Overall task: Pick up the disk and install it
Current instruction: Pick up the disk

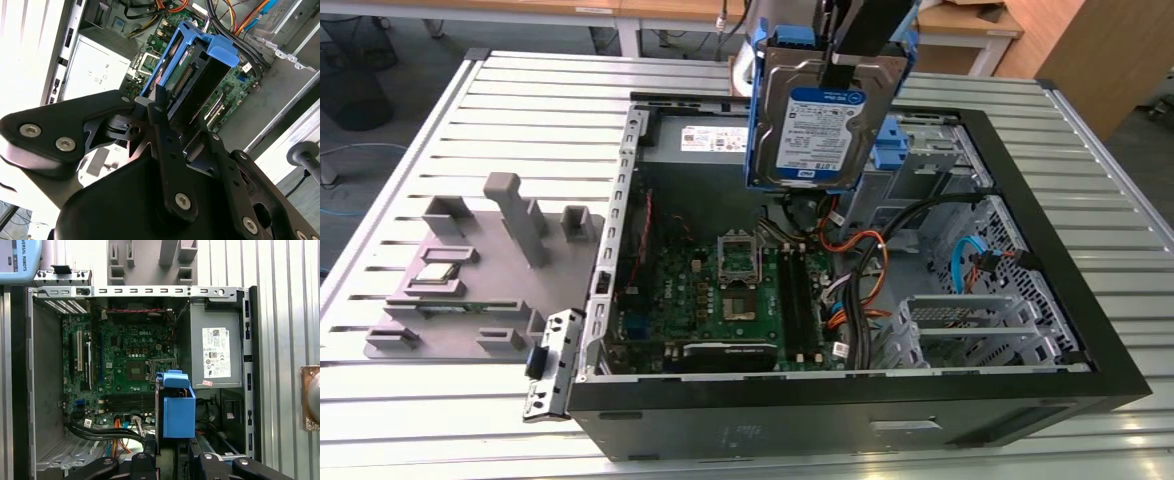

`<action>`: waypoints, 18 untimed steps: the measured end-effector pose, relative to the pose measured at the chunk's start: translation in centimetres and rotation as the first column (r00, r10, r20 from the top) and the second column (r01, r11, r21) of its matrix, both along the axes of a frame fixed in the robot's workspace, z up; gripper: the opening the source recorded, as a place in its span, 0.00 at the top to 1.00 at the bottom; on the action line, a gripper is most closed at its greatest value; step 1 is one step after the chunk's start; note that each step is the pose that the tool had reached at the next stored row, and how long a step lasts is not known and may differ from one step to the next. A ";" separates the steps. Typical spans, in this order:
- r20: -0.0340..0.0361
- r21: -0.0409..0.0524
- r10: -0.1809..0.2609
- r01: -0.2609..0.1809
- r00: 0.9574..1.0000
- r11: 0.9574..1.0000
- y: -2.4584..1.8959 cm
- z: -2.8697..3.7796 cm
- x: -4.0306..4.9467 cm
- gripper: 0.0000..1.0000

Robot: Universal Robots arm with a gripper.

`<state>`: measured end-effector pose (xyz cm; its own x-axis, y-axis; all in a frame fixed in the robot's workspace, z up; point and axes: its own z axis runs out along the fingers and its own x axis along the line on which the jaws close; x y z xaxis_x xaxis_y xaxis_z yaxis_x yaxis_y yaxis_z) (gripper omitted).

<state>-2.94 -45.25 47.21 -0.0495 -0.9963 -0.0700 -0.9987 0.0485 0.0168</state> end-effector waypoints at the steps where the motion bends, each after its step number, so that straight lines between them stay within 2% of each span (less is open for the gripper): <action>1: 0.000 0.000 0.000 0.000 1.000 1.000 0.00 0.00 0.00 0.65; 7: 0.000 0.000 0.000 0.000 1.000 1.000 -0.31 0.00 0.00 0.65; 18: 0.000 0.000 0.000 0.000 1.000 1.000 -1.80 -0.04 0.00 0.65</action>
<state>-2.94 -47.05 47.17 -0.0495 -0.9963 -0.0701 -0.9987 0.0485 0.0168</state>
